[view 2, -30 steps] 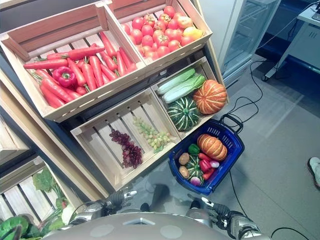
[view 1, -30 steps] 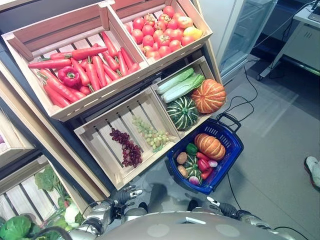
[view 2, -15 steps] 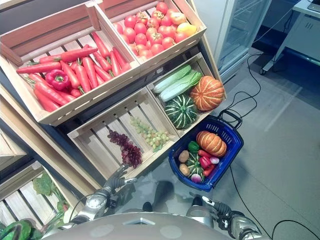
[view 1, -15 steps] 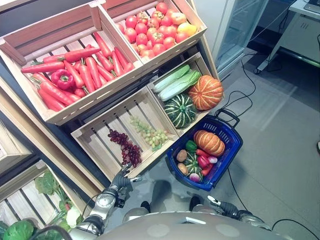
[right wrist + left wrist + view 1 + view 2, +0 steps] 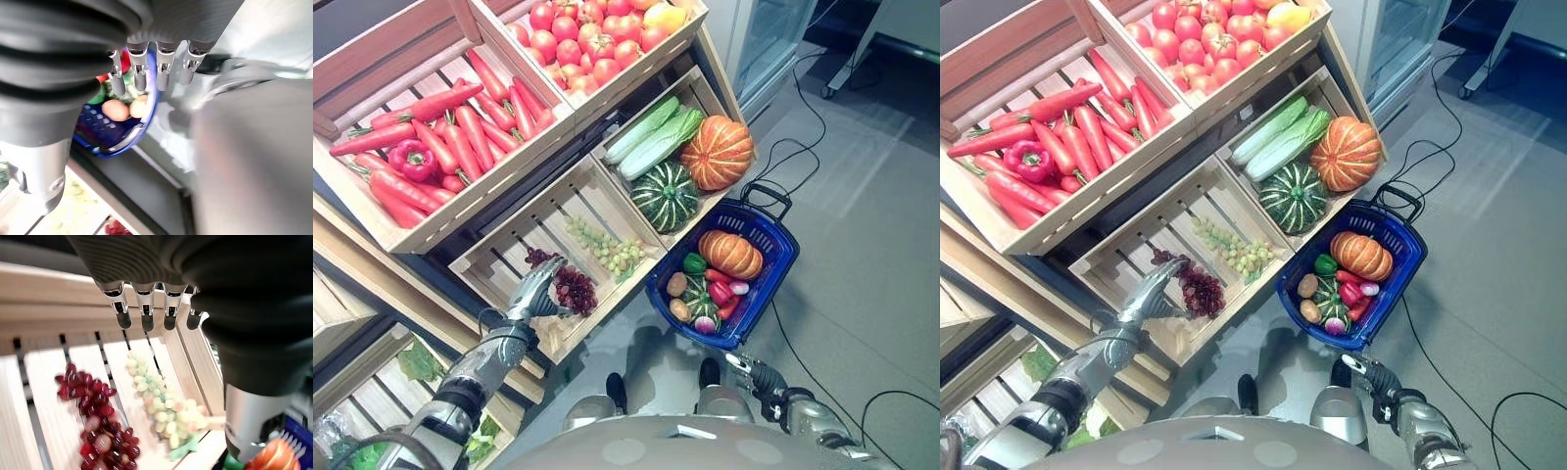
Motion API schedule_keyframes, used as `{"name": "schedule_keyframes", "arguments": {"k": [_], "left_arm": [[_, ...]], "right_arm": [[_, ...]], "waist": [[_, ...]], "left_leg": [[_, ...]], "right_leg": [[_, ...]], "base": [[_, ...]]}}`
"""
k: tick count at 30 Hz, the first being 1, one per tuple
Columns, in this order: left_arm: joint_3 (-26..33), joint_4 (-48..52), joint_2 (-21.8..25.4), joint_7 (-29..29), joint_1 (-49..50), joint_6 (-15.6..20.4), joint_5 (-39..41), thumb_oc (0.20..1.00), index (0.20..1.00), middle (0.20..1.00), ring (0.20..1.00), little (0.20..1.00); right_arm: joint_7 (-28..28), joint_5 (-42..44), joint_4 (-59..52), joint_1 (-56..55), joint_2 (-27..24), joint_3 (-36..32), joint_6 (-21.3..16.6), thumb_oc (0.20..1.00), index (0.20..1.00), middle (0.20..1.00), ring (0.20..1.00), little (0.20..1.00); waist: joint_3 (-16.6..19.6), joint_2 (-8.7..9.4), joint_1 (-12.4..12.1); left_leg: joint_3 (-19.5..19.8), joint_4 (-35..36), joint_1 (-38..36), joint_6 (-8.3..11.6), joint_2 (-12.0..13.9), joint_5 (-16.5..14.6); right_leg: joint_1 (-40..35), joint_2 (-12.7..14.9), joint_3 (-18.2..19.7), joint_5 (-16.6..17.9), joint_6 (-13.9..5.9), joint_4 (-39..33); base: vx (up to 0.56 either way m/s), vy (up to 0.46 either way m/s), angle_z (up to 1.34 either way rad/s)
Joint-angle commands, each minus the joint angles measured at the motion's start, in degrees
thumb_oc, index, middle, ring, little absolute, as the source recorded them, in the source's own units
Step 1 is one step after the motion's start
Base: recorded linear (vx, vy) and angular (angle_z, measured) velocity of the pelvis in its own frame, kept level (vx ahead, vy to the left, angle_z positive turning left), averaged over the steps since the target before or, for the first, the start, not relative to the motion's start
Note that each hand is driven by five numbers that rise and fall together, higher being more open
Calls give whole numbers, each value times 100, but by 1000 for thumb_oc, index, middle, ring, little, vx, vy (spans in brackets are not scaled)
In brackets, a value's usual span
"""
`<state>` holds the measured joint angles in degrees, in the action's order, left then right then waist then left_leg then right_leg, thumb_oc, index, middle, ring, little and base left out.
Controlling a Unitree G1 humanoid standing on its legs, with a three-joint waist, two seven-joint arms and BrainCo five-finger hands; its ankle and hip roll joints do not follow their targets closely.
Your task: Pick up fruits and vegetables into the basket
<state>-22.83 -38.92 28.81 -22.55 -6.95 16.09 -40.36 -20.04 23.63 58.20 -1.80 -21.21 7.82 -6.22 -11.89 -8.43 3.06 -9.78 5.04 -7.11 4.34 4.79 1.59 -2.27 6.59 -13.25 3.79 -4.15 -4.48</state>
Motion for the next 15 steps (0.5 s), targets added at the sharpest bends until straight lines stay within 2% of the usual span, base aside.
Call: {"name": "schedule_keyframes", "arguments": {"k": [1, 4, 8, 15], "left_arm": [[-119, 208, 550, -469, -540, -284, -559, 1000, 1000, 1000, 1000, 1000], [-338, 114, 696, -766, -807, -530, -1014, 1000, 1000, 1000, 1000, 1000], [-679, -117, 799, -1023, -1193, -901, -1479, 1000, 1000, 1000, 1000, 1000], [-1133, -412, 980, -1110, -1825, -1109, -1833, 1000, 1000, 1000, 1000, 1000]], "right_arm": [[109, 171, -433, 254, -167, 234, -151, 1000, 1000, 1000, 1000, 1000], [134, 161, -814, 334, -416, 217, -143, 1000, 1000, 1000, 1000, 1000], [225, 213, -1354, 420, -652, 217, -70, 1000, 1000, 1000, 1000, 1000], [474, 392, -1989, 745, -913, 324, -37, 1000, 1000, 1000, 1000, 1000]], "waist": [[-300, 294, 204], [-541, 214, 362], [-799, 113, 585], [-1215, 85, 792]], "left_leg": [[-47, -911, 557, -177, -153, -544], [-106, -1318, 839, -132, -150, -624], [-215, -1474, 1073, -93, -170, -604], [-353, -1809, 1687, -60, -209, -575]], "right_leg": [[513, 610, 159, -878, -312, 1444], [813, 643, 270, -922, -250, 1686], [1180, 645, 436, -975, -232, 1931], [2018, 621, 642, -988, -206, 2399]], "base": [[-78, 96, -8], [-57, 73, -5], [-10, 74, -16], [-81, 24, -13]]}}
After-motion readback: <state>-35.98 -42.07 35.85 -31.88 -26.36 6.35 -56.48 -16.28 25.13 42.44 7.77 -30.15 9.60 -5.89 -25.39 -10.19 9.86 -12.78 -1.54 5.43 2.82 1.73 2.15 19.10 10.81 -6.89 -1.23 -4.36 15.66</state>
